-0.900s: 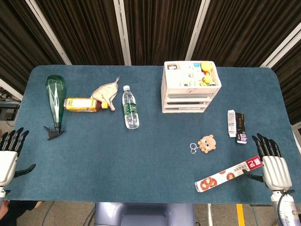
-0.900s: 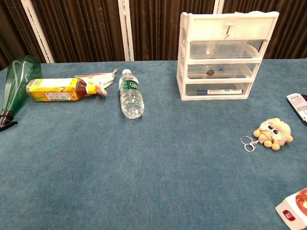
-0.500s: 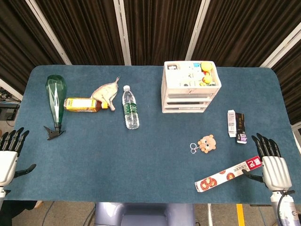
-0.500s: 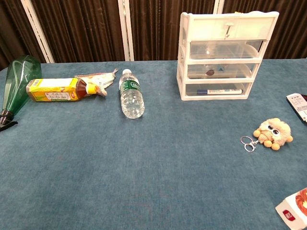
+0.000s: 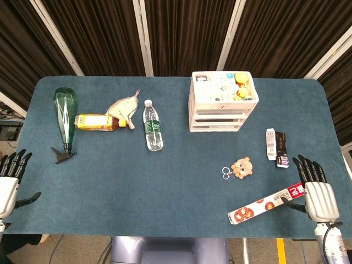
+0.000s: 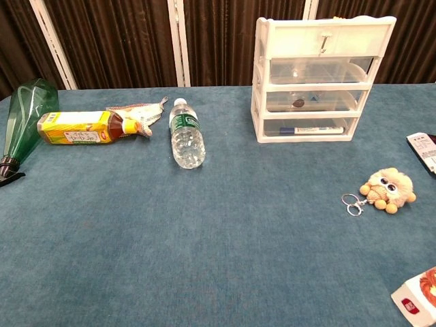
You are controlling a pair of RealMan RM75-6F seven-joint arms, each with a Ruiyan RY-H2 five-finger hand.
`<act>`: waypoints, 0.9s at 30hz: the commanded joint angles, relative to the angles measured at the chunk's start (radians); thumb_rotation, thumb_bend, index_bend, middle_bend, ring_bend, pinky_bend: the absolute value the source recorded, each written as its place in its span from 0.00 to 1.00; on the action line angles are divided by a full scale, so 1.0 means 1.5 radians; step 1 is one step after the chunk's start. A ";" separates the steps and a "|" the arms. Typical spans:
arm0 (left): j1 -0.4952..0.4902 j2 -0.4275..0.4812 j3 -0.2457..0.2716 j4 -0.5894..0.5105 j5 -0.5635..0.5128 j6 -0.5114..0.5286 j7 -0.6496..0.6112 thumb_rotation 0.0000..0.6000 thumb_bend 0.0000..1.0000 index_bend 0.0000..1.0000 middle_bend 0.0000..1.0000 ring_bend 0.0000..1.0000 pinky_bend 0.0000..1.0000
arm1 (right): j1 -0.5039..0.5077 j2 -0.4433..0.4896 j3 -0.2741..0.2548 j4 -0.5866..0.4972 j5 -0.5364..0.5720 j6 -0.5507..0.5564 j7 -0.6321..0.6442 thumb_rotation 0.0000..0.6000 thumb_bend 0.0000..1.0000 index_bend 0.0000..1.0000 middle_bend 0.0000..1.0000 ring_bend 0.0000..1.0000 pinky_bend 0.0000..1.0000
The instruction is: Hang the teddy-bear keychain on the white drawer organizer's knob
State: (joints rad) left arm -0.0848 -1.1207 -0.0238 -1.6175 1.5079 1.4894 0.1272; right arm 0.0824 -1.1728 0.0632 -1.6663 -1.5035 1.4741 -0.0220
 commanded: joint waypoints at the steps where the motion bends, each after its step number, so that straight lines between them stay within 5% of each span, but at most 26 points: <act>1: 0.001 0.001 0.000 -0.001 0.000 0.001 -0.002 1.00 0.00 0.00 0.00 0.00 0.00 | 0.000 0.002 0.001 -0.005 -0.001 0.002 0.000 1.00 0.03 0.00 0.00 0.00 0.00; 5: 0.003 0.004 -0.001 -0.003 -0.004 0.002 -0.009 1.00 0.00 0.00 0.00 0.00 0.00 | 0.010 0.000 0.010 -0.013 0.005 -0.006 -0.010 1.00 0.03 0.01 0.00 0.00 0.01; 7: 0.003 0.005 -0.001 -0.004 -0.006 0.000 -0.013 1.00 0.00 0.00 0.00 0.00 0.00 | 0.020 0.001 0.022 -0.023 0.010 -0.012 -0.020 1.00 0.03 0.03 0.07 0.02 0.10; 9: 0.003 0.006 -0.001 -0.005 -0.007 0.000 -0.015 1.00 0.00 0.00 0.00 0.00 0.00 | 0.035 0.001 0.040 -0.036 0.018 -0.019 -0.036 1.00 0.03 0.06 0.24 0.17 0.28; 12: 0.003 0.006 -0.002 -0.006 -0.008 -0.001 -0.016 1.00 0.00 0.00 0.00 0.00 0.00 | 0.065 -0.001 0.072 -0.061 0.041 -0.039 -0.063 1.00 0.03 0.10 0.62 0.60 0.63; 16: 0.001 0.008 -0.004 -0.012 -0.017 -0.010 -0.017 1.00 0.00 0.00 0.00 0.00 0.00 | 0.113 -0.005 0.112 -0.095 0.097 -0.093 -0.108 1.00 0.03 0.22 0.92 0.88 0.84; 20: 0.000 0.012 -0.005 -0.018 -0.024 -0.016 -0.022 1.00 0.00 0.00 0.00 0.00 0.00 | 0.158 -0.022 0.132 -0.102 0.155 -0.142 -0.176 1.00 0.03 0.34 1.00 0.99 0.93; 27: -0.001 0.017 -0.004 -0.022 -0.029 -0.023 -0.030 1.00 0.00 0.00 0.00 0.00 0.00 | 0.222 -0.080 0.140 -0.080 0.257 -0.200 -0.285 1.00 0.09 0.45 1.00 1.00 0.97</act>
State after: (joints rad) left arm -0.0858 -1.0956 -0.0304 -1.6503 1.4647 1.4556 0.0827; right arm 0.3775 -1.2548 0.2659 -1.8010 -1.1698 1.2081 -0.3980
